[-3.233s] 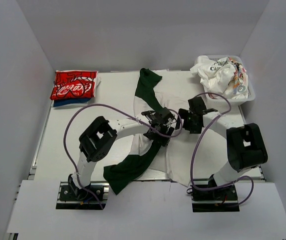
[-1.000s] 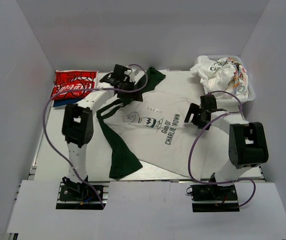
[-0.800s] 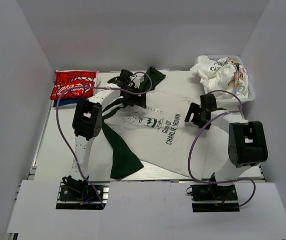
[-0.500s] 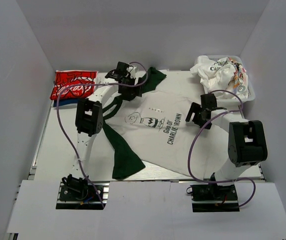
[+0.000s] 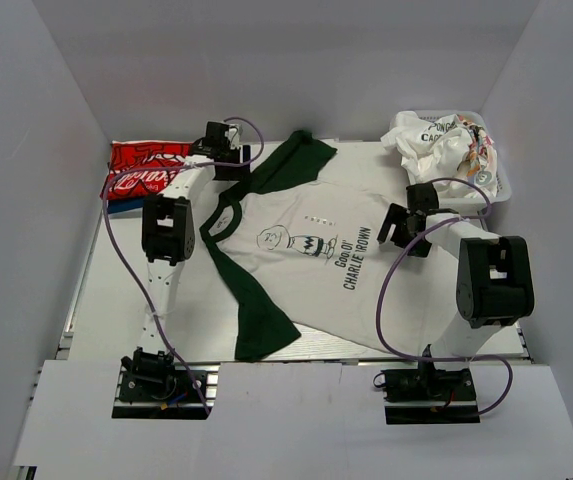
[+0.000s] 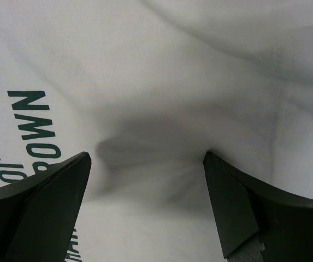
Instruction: Fold and stack the t-shirts
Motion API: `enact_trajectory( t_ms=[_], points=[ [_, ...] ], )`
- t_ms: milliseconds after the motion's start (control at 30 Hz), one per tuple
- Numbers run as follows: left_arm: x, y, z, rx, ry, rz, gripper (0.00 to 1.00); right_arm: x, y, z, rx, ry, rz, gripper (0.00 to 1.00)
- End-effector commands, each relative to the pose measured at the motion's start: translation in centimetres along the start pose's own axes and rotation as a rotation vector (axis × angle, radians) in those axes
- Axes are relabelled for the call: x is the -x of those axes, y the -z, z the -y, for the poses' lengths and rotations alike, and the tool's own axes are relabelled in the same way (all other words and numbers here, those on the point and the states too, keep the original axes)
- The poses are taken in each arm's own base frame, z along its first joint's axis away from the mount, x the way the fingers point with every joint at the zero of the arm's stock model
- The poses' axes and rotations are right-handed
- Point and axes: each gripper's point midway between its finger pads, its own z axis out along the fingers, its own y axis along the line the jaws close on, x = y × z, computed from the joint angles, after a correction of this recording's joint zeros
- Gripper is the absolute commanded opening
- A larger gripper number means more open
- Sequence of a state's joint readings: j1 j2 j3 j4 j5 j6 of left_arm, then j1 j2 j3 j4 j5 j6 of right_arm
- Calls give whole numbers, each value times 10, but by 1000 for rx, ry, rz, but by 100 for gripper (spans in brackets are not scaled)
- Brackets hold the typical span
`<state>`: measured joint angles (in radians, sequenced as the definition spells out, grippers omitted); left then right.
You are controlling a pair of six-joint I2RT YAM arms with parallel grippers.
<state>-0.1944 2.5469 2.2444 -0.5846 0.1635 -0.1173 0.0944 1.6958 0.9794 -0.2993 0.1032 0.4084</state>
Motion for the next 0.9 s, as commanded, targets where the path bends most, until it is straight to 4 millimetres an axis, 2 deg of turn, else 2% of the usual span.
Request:
enact_trajectory(
  t_ms=[0,33,100,200,300,333,367,433,533,600,633,700,733,767,800,867],
  points=[
    [-13,12,-8,177,-72,-44,81,-36,-4,28,-103,18,-142,90],
    [-15,11,-22,253,-74,-51,81,-32,-2,27,-100,11,-128,90],
    [-12,14,-36,352,-46,-50,82,-28,-1,27,-101,20,-118,90],
    [-1,18,-47,429,-16,-25,84,-19,1,29,-127,16,-105,90],
    [-9,22,-55,482,8,-35,84,-10,1,38,-185,11,-93,90],
    [-24,19,-61,507,2,-71,84,-10,1,37,-187,5,-93,90],
    [-27,24,-62,520,10,-79,84,-10,1,38,-193,2,-98,90],
    [-45,28,-71,584,34,-125,84,-9,-2,39,-195,-4,-105,90],
    [-51,31,-73,604,66,-138,84,-8,-4,36,-177,-2,-110,90],
    [-50,32,-77,610,85,-135,84,1,-6,27,-135,22,-96,90],
    [-39,35,-74,607,111,-104,85,3,-8,26,-127,21,-91,90],
    [-25,40,-83,613,146,-66,87,13,-13,21,-118,33,-88,90],
    [-15,41,-78,593,160,-41,87,21,-18,18,-116,34,-86,90],
    [-12,40,-78,590,162,-26,89,22,-20,18,-120,47,-103,90],
    [-9,39,-78,587,164,-14,89,21,-31,19,-134,49,-131,90],
    [1,41,-84,597,175,20,89,28,-33,17,-142,44,-144,90]
  ],
)
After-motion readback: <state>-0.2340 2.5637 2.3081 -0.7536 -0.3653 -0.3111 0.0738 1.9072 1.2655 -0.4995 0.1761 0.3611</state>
